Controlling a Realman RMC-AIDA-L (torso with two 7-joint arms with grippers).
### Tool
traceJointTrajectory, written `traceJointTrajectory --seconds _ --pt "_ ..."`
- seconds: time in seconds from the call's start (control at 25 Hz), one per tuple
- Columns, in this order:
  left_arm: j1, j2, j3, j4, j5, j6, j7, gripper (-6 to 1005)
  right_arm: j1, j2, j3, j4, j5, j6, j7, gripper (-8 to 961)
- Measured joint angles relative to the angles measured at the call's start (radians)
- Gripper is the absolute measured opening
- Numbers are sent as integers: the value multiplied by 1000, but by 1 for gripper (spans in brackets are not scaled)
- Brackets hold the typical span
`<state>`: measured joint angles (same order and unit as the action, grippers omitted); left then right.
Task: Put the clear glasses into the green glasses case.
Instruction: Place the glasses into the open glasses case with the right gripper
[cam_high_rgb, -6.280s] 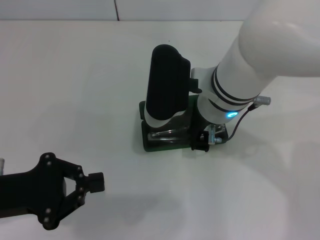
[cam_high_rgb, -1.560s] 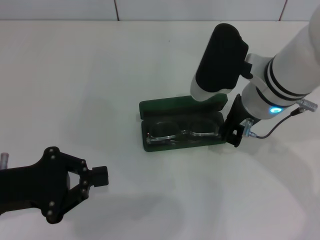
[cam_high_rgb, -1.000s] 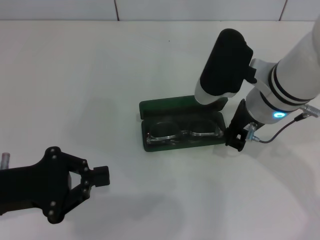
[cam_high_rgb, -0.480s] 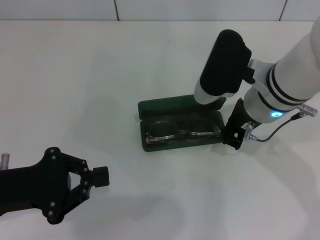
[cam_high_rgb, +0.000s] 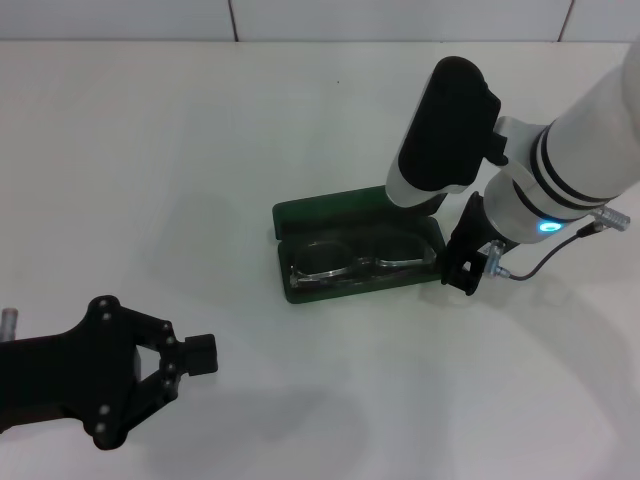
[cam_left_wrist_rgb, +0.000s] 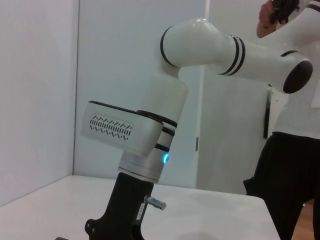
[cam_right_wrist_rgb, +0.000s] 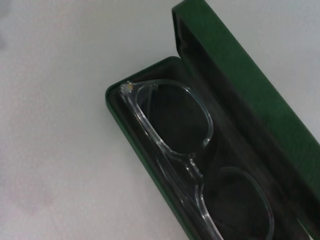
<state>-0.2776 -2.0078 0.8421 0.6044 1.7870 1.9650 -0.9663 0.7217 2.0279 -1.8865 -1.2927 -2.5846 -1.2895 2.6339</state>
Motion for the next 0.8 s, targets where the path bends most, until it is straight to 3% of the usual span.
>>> traceJointTrajectory --seconds 0.8 --pt "0 0 0 0 0 0 3 55 -1 -1 0 4 -10 27 -8 8"
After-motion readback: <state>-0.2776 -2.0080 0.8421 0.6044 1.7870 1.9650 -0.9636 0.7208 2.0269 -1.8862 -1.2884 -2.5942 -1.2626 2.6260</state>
